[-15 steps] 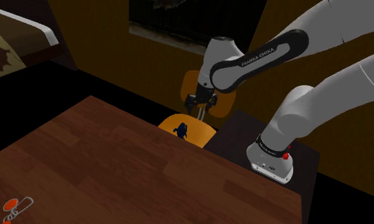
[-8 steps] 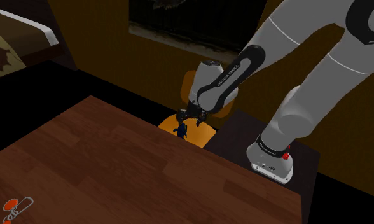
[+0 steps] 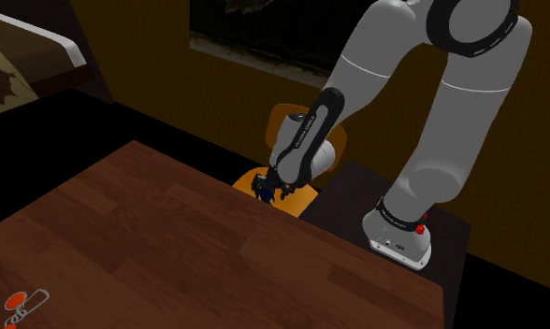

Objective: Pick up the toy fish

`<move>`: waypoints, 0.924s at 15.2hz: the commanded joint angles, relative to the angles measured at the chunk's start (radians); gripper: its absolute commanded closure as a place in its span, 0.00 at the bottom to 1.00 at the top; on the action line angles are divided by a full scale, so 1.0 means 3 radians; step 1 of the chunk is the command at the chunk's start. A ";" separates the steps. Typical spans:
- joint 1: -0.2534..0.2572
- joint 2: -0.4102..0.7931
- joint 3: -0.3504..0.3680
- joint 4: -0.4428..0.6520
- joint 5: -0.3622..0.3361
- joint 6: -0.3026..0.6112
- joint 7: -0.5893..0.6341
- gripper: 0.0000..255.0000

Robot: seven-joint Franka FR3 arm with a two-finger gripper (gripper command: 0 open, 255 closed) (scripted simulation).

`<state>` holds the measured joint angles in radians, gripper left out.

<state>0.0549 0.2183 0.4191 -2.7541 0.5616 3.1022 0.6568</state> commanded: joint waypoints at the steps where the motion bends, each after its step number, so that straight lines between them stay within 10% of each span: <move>1: -0.0020 0.0150 0.0015 0.0040 0.0010 0.0114 -0.0037 0.00; 5: -0.0062 0.0343 0.0047 0.0085 0.0011 0.0263 -0.0081 0.00; 6: -0.0062 0.0333 0.0046 0.0083 0.0011 0.0257 -0.0080 1.00; 14: -0.0063 0.0335 0.0049 0.0081 0.0012 0.0260 -0.0080 1.00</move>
<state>0.0361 0.3186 0.4346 -2.7296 0.5651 3.1803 0.6327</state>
